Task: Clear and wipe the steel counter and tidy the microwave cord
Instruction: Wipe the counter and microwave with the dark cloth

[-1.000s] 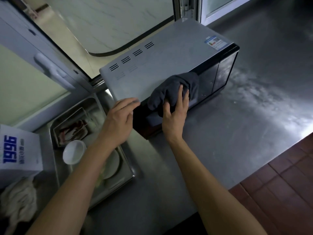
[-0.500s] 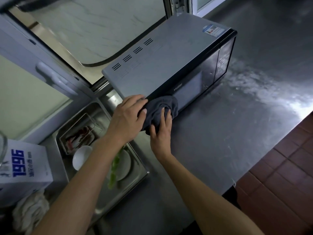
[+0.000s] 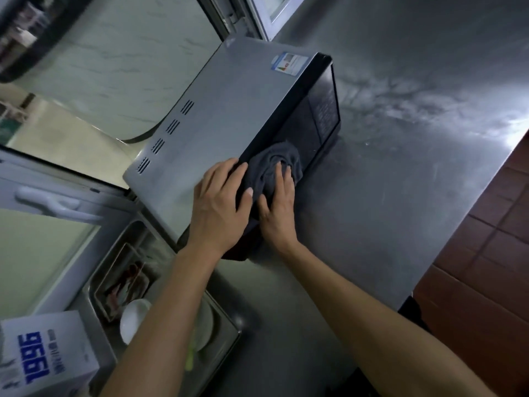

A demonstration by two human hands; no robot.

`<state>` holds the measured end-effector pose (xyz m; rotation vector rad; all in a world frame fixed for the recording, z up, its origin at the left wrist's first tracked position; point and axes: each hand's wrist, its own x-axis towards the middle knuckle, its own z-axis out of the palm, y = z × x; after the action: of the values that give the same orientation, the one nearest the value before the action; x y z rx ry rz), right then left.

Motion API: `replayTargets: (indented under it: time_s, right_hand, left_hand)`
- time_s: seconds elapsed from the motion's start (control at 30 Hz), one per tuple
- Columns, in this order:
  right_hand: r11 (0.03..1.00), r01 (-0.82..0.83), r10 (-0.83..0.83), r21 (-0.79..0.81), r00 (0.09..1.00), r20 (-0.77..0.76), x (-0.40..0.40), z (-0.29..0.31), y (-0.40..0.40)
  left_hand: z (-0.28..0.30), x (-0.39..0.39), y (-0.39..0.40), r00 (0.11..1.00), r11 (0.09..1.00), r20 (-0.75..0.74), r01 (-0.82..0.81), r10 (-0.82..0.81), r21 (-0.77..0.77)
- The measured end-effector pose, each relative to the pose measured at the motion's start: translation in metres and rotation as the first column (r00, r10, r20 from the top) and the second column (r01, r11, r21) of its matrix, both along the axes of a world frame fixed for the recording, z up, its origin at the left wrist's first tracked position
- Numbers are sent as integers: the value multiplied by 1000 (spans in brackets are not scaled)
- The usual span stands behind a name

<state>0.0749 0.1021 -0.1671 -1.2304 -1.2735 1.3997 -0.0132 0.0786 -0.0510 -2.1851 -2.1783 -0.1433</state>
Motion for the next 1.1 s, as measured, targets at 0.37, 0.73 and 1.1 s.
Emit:
replayTargets:
  time_s: [0.37, 0.73, 1.1]
  right_hand:
    - [992, 122, -123, -35, 992, -27, 77, 4, 145]
    - [977, 185, -193, -108, 979, -70, 84, -13, 164]
    - [964, 188, -206, -188, 975, -81, 23, -39, 77]
  left_hand:
    - [1, 71, 111, 999, 999, -17, 39, -39, -27]
    - [-12, 83, 120, 999, 999, -17, 47, -47, -16]
    - [-13, 27, 42, 999, 1000, -28, 30, -30, 7]
